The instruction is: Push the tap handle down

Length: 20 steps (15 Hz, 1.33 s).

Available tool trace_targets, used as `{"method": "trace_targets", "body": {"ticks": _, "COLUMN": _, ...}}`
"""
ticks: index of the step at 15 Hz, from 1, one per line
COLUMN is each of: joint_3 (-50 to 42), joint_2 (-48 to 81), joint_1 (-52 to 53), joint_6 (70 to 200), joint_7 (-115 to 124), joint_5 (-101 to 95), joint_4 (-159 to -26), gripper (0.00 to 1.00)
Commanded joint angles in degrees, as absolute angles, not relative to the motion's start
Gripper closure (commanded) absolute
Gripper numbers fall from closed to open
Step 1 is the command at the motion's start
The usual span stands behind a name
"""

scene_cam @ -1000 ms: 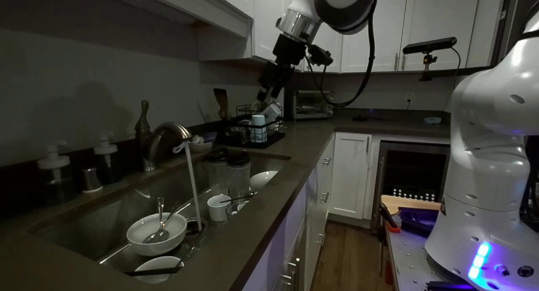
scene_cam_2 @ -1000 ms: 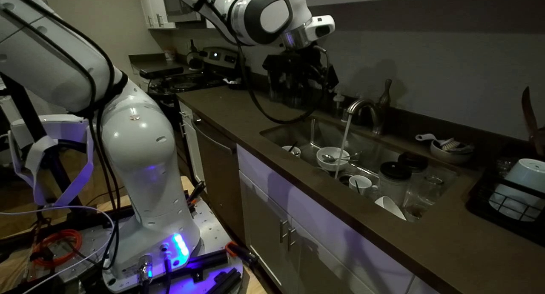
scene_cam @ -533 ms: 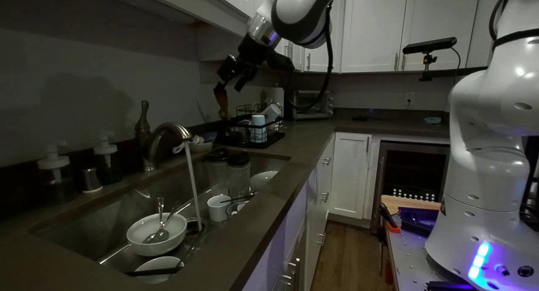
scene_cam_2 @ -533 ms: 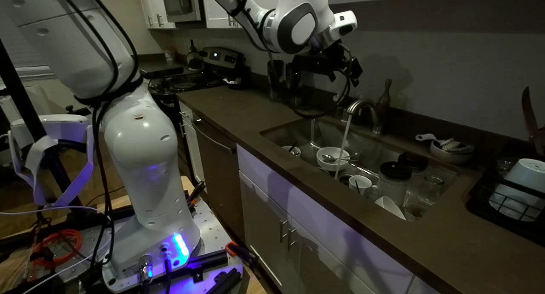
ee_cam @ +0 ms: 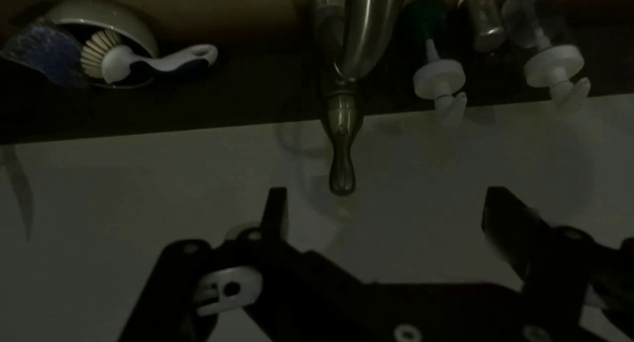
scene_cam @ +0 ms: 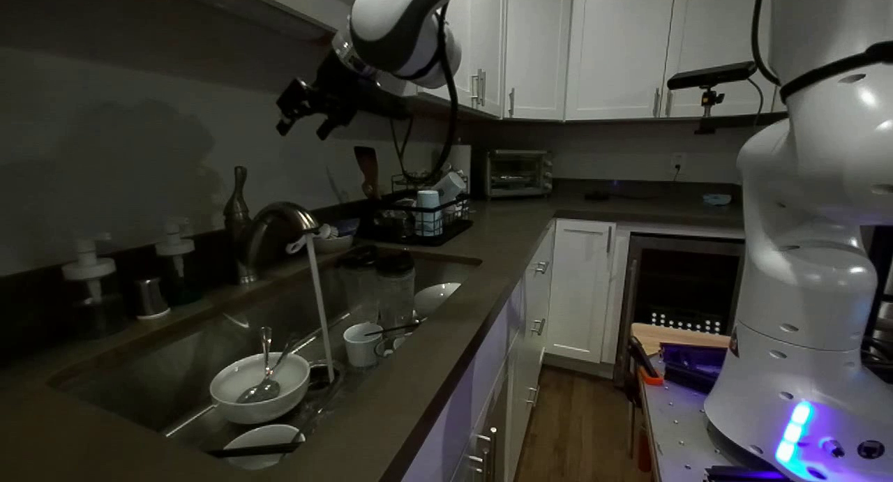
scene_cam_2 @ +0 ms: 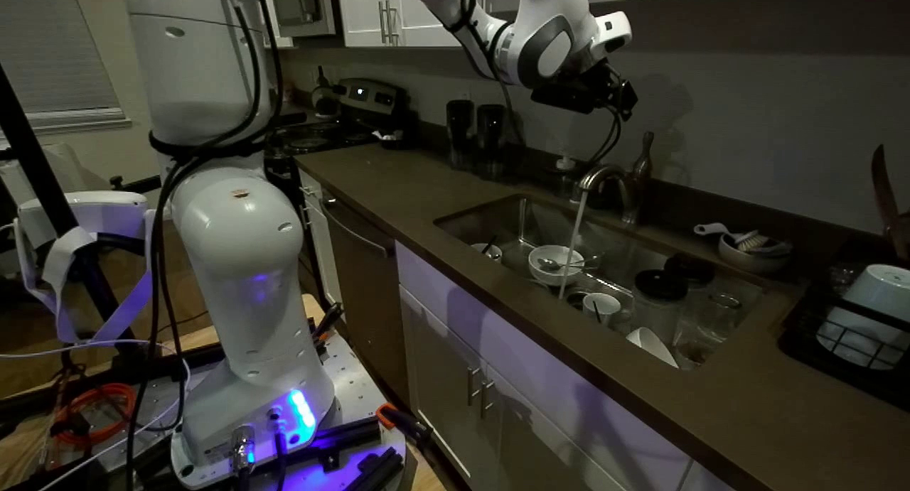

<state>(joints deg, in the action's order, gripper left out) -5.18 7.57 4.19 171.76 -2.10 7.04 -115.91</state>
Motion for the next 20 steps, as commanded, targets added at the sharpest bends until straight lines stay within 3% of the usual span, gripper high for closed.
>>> {"method": "trace_targets", "body": {"ticks": 1, "joint_3": -4.7, "joint_2": 16.8, "joint_1": 3.5, "joint_6": 180.2, "joint_7": -2.8, "joint_5": 7.9, "joint_4": -107.0, "gripper": 0.0}}
{"method": "trace_targets", "body": {"ticks": 6, "joint_3": -5.1, "joint_2": 24.9, "joint_1": 3.6, "joint_6": 190.2, "joint_7": -1.2, "joint_5": 6.6, "joint_4": -101.2, "gripper": 0.03}}
{"method": "trace_targets", "body": {"ticks": 8, "joint_3": -4.9, "joint_2": 27.1, "joint_1": 3.6, "joint_6": 191.3, "joint_7": -1.3, "joint_5": 6.4, "joint_4": -99.0, "gripper": 0.28}}
{"method": "trace_targets", "body": {"ticks": 10, "joint_3": -5.1, "joint_2": 29.1, "joint_1": 3.8, "joint_6": 191.4, "joint_7": -1.4, "joint_5": 6.3, "joint_4": -96.5, "gripper": 0.36}}
{"method": "trace_targets", "body": {"ticks": 19, "joint_3": -5.2, "joint_2": 36.6, "joint_1": 4.0, "joint_6": 189.3, "joint_7": -1.5, "joint_5": 6.2, "joint_4": -84.8, "gripper": 0.97}}
{"method": "trace_targets", "body": {"ticks": 20, "joint_3": -5.2, "joint_2": 37.7, "joint_1": 4.0, "joint_6": 188.9, "joint_7": -1.6, "joint_5": 6.2, "joint_4": -83.4, "gripper": 0.99}}
